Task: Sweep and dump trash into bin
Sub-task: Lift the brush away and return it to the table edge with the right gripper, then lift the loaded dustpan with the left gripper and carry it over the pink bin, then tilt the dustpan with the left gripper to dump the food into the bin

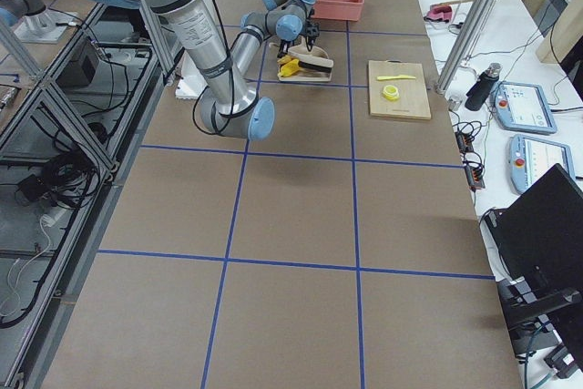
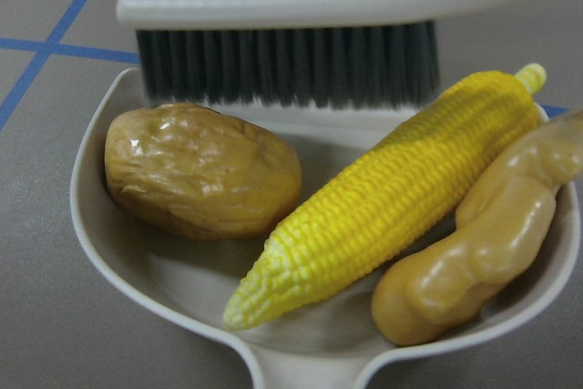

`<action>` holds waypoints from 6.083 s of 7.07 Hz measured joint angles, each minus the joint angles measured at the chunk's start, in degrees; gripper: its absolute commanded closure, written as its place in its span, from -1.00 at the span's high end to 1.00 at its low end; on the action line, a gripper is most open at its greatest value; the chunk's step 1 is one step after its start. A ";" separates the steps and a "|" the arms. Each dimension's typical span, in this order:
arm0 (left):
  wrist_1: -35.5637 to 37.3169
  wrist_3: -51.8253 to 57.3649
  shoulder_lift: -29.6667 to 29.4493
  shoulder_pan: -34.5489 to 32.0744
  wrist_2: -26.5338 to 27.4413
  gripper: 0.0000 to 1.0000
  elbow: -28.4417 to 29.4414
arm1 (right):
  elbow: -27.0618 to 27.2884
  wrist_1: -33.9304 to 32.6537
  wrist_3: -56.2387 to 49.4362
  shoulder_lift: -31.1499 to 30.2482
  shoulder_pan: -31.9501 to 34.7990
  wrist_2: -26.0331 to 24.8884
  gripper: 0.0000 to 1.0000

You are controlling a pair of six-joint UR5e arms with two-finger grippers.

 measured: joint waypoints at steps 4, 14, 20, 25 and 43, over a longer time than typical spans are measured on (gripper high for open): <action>0.02 0.00 0.00 0.00 0.00 0.32 0.01 | 15.22 -5.91 -9.31 -19.51 10.94 0.58 -1.00; 0.79 0.43 0.02 0.00 0.07 -1.00 -0.51 | 15.52 8.38 -46.89 -59.05 31.63 4.42 -1.00; 10.32 5.80 2.75 -3.03 -0.05 -1.00 -10.01 | 4.45 27.22 -47.89 -65.52 34.25 7.28 -1.00; 14.56 8.07 8.33 -17.18 -7.89 -1.00 -16.33 | 3.19 26.75 -47.87 -64.87 34.08 7.09 0.26; 13.76 67.21 24.79 -54.43 -17.87 -1.00 -4.31 | 4.65 -4.27 -75.42 -53.43 61.80 2.67 1.00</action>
